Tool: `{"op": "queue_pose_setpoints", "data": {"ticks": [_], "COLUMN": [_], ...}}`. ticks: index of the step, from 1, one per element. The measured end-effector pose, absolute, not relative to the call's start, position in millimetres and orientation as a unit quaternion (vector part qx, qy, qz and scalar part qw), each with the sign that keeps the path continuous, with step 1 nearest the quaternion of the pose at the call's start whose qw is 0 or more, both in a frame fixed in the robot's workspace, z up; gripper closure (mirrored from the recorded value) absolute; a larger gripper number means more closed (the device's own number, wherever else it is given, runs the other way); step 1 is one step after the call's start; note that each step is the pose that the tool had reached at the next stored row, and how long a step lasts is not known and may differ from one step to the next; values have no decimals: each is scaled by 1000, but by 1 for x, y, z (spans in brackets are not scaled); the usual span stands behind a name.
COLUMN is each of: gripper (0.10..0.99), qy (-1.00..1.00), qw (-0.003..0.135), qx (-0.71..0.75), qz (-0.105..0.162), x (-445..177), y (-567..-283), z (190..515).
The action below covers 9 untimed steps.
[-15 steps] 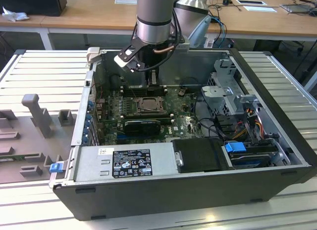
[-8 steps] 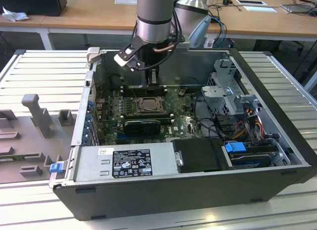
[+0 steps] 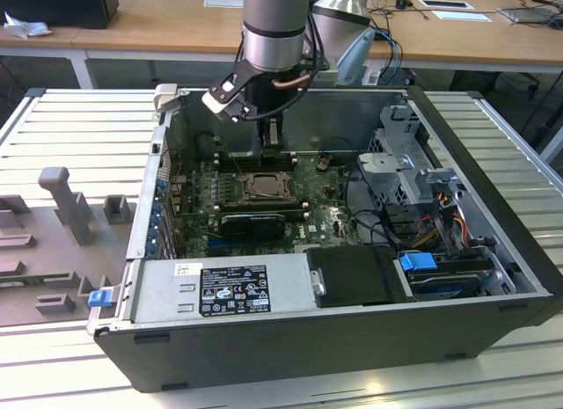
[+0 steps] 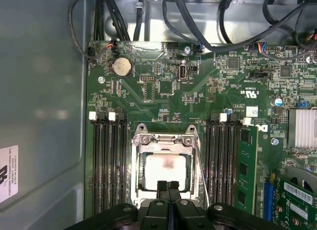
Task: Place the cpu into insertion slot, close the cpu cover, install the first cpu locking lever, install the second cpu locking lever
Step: 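Install the first cpu locking lever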
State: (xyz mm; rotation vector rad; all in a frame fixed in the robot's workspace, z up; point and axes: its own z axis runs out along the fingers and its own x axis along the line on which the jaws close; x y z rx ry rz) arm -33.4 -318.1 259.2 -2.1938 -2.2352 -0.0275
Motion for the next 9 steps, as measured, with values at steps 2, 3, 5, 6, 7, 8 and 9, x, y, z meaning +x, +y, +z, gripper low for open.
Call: {"op": "queue_pose_setpoints", "data": {"ticks": [2, 3, 5, 6, 7, 8, 9], "gripper": [980, 980, 980, 980, 980, 980, 980], "qy": [-714, -714, -714, -714, -714, -714, -714], "qw": [5, 5, 5, 5, 5, 5, 5], "qx": [-700, -700, -700, -700, -700, -700, -700], "qz": [-9, -9, -9, -9, -9, -9, -9], "x": [-33, -33, -33, -33, -33, -33, -33], "y": [-318, -318, -318, -318, -318, -318, -318], "z": [260, 261, 263, 264, 265, 266, 267]}}
